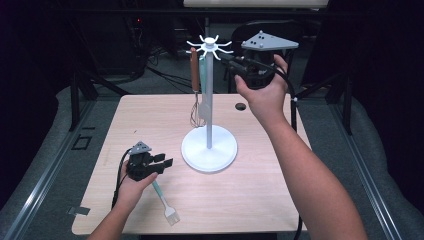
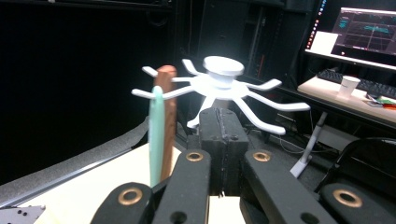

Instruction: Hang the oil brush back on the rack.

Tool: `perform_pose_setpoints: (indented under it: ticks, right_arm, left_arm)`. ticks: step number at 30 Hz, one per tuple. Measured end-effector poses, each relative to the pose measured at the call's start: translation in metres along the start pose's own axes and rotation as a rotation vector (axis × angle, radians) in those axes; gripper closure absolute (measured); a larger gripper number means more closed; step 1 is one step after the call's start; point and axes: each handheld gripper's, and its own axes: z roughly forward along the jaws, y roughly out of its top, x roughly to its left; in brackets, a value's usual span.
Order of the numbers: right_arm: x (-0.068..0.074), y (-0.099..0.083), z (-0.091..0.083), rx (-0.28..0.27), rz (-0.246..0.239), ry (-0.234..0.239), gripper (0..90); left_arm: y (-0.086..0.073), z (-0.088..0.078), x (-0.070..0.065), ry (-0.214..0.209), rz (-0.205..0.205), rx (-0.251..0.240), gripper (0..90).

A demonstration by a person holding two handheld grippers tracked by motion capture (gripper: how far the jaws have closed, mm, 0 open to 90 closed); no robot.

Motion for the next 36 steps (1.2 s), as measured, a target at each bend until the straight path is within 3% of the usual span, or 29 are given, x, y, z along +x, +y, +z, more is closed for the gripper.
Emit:
perform_pose_setpoints:
  ticks: [9,19,36]
  right_arm:
    - [0.01,0.001,0.004,-0.004,-0.003,0.013,90.0]
    - [0.008,-0.005,0.001,0.003,-0.013,0.003,90.0]
    - [0.005,-0.056,0.001,0.073,0.024,0.019,88.6]
  left_arm:
    - [0.0,-0.001,0.002,0.002,0.0,-0.001,55.2]
    - [0.0,-0.002,0.003,0.005,-0.006,-0.003,55.3]
    - [-0.001,-0.002,0.005,0.013,-0.012,-0.004,55.3]
